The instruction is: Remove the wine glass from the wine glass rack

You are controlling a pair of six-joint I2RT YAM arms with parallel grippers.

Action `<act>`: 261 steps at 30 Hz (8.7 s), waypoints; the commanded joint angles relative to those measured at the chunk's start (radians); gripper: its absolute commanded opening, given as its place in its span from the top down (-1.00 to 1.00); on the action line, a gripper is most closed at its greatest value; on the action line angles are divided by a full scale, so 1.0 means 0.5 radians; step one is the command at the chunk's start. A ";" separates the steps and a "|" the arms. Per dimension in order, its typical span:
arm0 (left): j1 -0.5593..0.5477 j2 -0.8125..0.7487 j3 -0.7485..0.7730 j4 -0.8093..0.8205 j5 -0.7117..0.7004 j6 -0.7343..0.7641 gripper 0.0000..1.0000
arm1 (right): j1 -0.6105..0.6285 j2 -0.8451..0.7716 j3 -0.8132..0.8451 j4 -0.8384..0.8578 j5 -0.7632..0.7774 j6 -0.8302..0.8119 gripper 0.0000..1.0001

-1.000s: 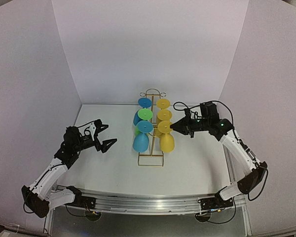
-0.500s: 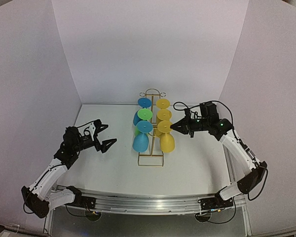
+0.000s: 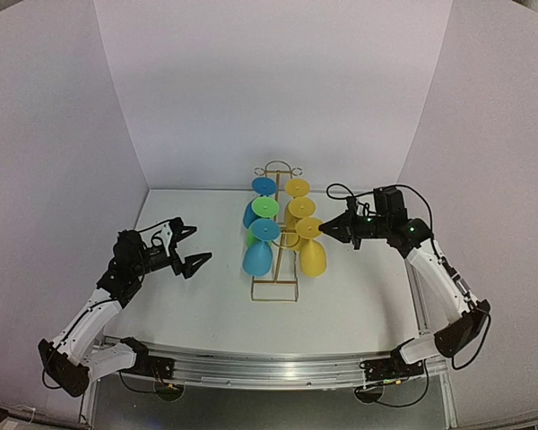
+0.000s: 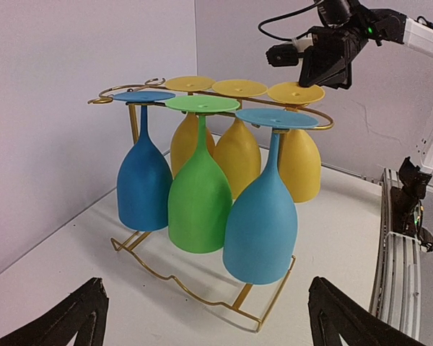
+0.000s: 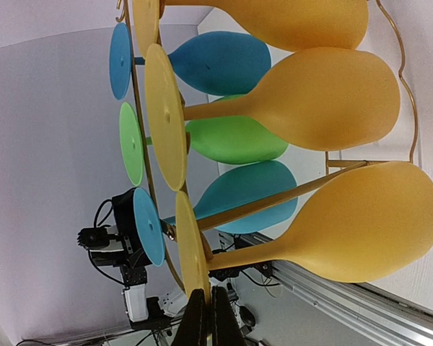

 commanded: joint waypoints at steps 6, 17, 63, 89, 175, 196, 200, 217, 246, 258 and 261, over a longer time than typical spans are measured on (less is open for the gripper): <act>-0.008 -0.046 0.007 -0.017 0.050 0.011 -0.93 | -0.065 -0.110 -0.035 0.035 0.084 -0.004 1.00; -0.007 -0.040 0.023 -0.018 0.067 0.019 -0.93 | -0.085 -0.153 -0.045 0.030 0.170 -0.043 1.00; -1.298 2.036 2.897 -1.521 -0.168 -0.840 -0.76 | -0.097 -0.840 -0.470 -0.500 -0.227 -1.219 1.00; -1.318 2.318 2.942 -1.227 0.416 -0.968 -0.07 | -0.097 -0.808 -0.373 -0.472 -0.277 -1.271 1.00; -1.587 1.435 0.409 0.862 -0.867 2.558 -0.80 | -0.091 -0.340 0.234 -1.454 1.076 -1.186 1.00; -1.442 0.590 0.155 -0.512 -0.562 0.946 -0.75 | -0.535 0.776 0.775 -0.769 2.088 -1.709 1.00; -1.369 0.560 0.104 -0.434 -0.542 0.860 -0.76 | -0.540 0.963 0.823 -0.666 2.107 -1.721 1.00; -1.177 0.502 0.022 -0.374 -0.533 0.683 -0.78 | -0.577 1.308 0.829 -0.510 2.067 -1.720 1.00; -1.164 0.439 -0.021 -0.337 -0.479 0.707 -0.76 | -0.574 0.746 1.250 -0.995 1.002 -1.690 -0.51; -1.167 0.431 -0.040 -0.296 -0.398 0.768 -0.75 | -0.185 0.645 0.924 -0.483 -0.017 -0.913 -0.60; -1.166 0.422 -0.041 -0.303 -0.394 0.772 -0.74 | -0.149 0.685 0.911 -0.462 -0.033 -0.878 -0.38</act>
